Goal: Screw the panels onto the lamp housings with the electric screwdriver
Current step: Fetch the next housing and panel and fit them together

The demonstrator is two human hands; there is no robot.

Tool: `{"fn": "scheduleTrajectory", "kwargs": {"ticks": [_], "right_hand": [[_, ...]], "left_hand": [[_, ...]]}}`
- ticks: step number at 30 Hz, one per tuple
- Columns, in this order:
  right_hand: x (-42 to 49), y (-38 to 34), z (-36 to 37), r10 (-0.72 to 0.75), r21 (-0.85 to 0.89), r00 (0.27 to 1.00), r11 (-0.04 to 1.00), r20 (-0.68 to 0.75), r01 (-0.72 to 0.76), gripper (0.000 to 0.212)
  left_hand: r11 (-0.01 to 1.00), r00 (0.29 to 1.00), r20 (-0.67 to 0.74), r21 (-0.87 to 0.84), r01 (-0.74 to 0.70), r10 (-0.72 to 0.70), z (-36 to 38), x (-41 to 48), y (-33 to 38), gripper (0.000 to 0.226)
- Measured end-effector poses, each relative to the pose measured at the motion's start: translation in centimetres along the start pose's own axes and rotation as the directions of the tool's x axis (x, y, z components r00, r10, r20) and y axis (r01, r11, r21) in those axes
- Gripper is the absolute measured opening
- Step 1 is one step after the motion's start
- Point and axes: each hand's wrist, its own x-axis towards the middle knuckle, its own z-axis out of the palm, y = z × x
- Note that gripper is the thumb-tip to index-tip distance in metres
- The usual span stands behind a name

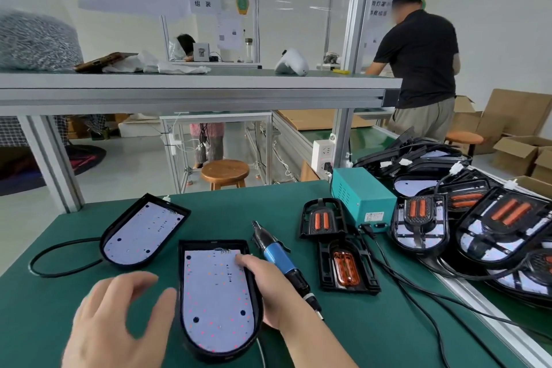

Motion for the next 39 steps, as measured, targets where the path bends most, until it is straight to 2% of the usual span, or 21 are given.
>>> {"fn": "scheduleTrajectory", "kwargs": {"ticks": [1,3,5,8,10,12,16,21,24,27,30,33,36,39], "right_hand": [[0.1,0.0,0.1,-0.005,-0.045,1.0,0.999,-0.002,0.005,0.024],[0.1,0.1,0.5,-0.032,-0.125,0.999,0.992,-0.011,0.03,0.02],[0.3,0.3,0.8,-0.098,-0.174,0.995,0.98,-0.005,0.095,0.01],[0.7,0.7,0.7,-0.197,-0.185,0.979,0.965,-0.055,0.184,0.013],[0.8,0.7,0.6,-0.257,-0.195,0.96,0.953,-0.112,0.232,0.018],[0.8,0.7,0.6,-0.303,-0.229,0.94,0.937,-0.156,0.264,0.019],[1.2,1.1,0.8,-0.357,-0.24,0.909,0.922,-0.215,0.305,0.015],[1.1,1.3,0.7,-0.396,-0.342,0.876,0.892,-0.276,0.296,0.02],[0.5,1.0,0.8,-0.484,-0.488,0.837,0.812,-0.257,0.32,0.023],[-0.3,0.4,0.9,-0.579,-0.604,0.772,0.722,-0.262,0.337,0.038],[-2.0,-1.0,-0.5,-0.671,-0.662,0.703,0.641,-0.238,0.388,0.038],[-4.6,-3.6,-3.9,-0.699,-0.805,0.689,0.512,-0.19,0.298,0.04],[-7.3,-5.7,-8.8,-0.691,-0.95,0.695,0.309,-0.198,0.037,0.043],[-9.5,-6.2,-12.8,-0.591,-0.965,0.768,0.223,-0.248,-0.14,0.045]], "left_hand": [[0.995,0.995,-0.004,-0.038,0.097,-0.097,0.3,0.0,1.2,0.032],[0.924,0.918,0.229,-0.135,0.358,-0.322,2.0,-0.3,-0.5,0.044],[0.883,0.86,0.305,-0.108,0.458,-0.409,3.1,0.0,-0.8,0.043],[0.901,0.855,0.32,-0.011,0.433,-0.407,5.0,-0.2,-1.1,0.04],[0.926,0.881,0.291,0.071,0.37,-0.374,5.9,0.0,-1.9,0.038],[0.921,0.876,0.288,0.091,0.378,-0.388,6.4,0.2,-2.4,0.037],[0.885,0.84,0.367,-0.081,0.458,-0.401,7.1,-0.3,-2.6,0.037],[0.825,0.825,0.358,-0.207,0.526,-0.437,7.7,-0.5,-3.1,0.027],[0.837,0.838,0.326,-0.194,0.512,-0.437,7.8,-0.5,-3.3,0.026],[0.855,0.849,0.326,-0.177,0.487,-0.416,7.8,-0.4,-3.4,0.031],[0.864,0.853,0.335,-0.171,0.473,-0.401,7.7,-0.3,-3.6,0.037],[0.843,0.84,0.339,-0.191,0.503,-0.424,7.9,-0.3,-3.9,0.045],[0.826,0.831,0.353,-0.218,0.519,-0.429,8.0,-0.4,-4.1,0.047],[0.823,0.835,0.365,-0.247,0.512,-0.41,8.0,-0.4,-4.4,0.047]]}}
